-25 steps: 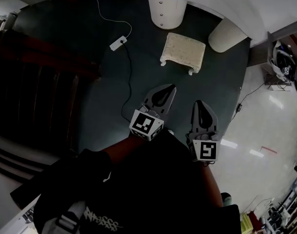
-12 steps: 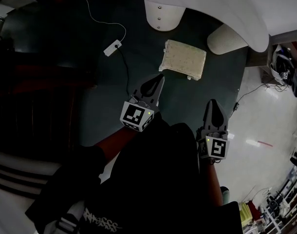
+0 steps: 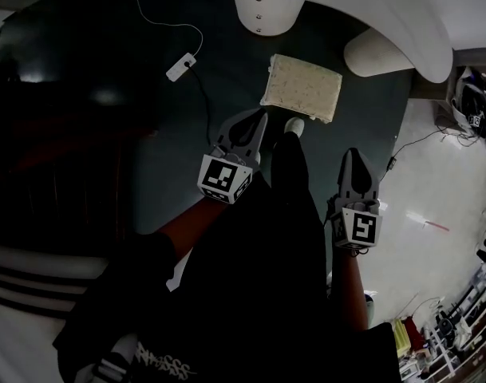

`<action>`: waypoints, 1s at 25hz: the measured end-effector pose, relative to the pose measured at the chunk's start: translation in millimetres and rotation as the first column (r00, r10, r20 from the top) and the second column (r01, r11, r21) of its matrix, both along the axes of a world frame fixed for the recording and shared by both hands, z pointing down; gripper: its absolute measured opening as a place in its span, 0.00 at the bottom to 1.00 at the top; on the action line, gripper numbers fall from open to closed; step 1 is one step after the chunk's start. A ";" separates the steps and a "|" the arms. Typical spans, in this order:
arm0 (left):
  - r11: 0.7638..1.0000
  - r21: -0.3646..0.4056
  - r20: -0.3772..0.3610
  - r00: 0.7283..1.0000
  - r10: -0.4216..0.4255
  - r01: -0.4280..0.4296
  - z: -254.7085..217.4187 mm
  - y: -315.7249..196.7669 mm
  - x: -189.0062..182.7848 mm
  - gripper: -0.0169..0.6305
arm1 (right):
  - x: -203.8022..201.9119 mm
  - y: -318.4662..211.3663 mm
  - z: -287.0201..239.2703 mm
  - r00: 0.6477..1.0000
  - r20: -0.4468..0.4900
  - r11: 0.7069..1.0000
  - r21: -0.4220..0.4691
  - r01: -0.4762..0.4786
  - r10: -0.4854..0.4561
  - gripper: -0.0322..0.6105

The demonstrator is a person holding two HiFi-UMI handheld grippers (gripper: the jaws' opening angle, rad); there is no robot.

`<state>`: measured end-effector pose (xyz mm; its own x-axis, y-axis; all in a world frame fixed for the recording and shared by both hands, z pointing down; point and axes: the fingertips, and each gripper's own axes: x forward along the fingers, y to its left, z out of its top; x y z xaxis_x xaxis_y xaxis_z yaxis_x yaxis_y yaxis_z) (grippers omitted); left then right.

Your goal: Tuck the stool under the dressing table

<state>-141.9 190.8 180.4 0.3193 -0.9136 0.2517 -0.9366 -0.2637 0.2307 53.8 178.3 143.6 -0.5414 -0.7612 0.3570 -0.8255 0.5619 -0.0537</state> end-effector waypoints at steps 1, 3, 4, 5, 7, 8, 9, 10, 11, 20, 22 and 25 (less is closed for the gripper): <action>1.000 -0.011 0.001 1.000 -0.006 0.006 5.1 -3.8 2.4 0.05 | 4.6 -7.7 7.3 1.000 0.006 1.000 -0.003 -0.002 0.002 0.11; 1.000 -0.021 0.012 1.000 -0.006 0.006 14.9 -16.5 9.0 0.05 | 14.0 -28.1 25.5 1.000 0.010 1.000 -0.018 0.003 -0.002 0.11; 1.000 -0.020 0.027 1.000 0.002 -0.001 21.4 -24.7 12.5 0.05 | 17.7 -40.1 35.9 1.000 0.012 1.000 -0.025 0.007 -0.006 0.11; 1.000 -0.020 0.044 0.999 0.009 -0.008 29.8 -32.4 15.6 0.05 | 20.9 -51.7 47.0 1.000 0.014 1.000 -0.029 0.011 -0.010 0.11; 0.999 -0.042 0.061 0.998 0.009 -0.007 50.9 -43.2 20.3 0.05 | 27.5 -70.2 72.6 1.000 0.015 0.999 -0.043 0.025 -0.024 0.11; 0.998 -0.056 0.060 0.998 0.005 -0.002 63.1 -47.0 21.8 0.05 | 30.6 -77.8 87.6 0.999 0.009 0.998 -0.052 0.033 -0.033 0.11; 0.998 -0.066 0.059 0.998 0.003 0.001 75.8 -51.3 22.7 0.05 | 33.2 -85.2 104.2 0.999 -0.002 0.997 -0.062 0.041 -0.041 0.11; 0.997 -0.072 0.060 0.998 0.002 0.002 89.6 -56.3 22.9 0.05 | 35.2 -92.6 121.8 0.999 -0.014 0.996 -0.072 0.046 -0.047 0.11; 0.997 -0.079 0.062 0.998 0.003 0.002 105.2 -61.0 22.6 0.05 | 36.7 -99.2 139.7 0.999 -0.023 0.996 -0.082 0.047 -0.049 0.11; 0.982 -0.191 0.073 0.997 0.006 0.008 257.7 -62.5 21.2 0.05 | 42.7 -99.6 283.1 0.998 0.023 0.988 -0.135 0.068 -0.066 0.11; 0.978 -0.206 0.063 0.998 -0.031 0.043 289.2 -60.2 14.5 0.05 | 45.2 -100.0 316.4 0.999 0.031 0.986 -0.163 0.042 -0.038 0.11; 0.976 -0.207 0.067 0.996 -0.052 0.065 331.6 -66.8 4.5 0.06 | 49.9 -106.5 360.7 1.000 0.002 0.986 -0.167 0.029 -0.029 0.11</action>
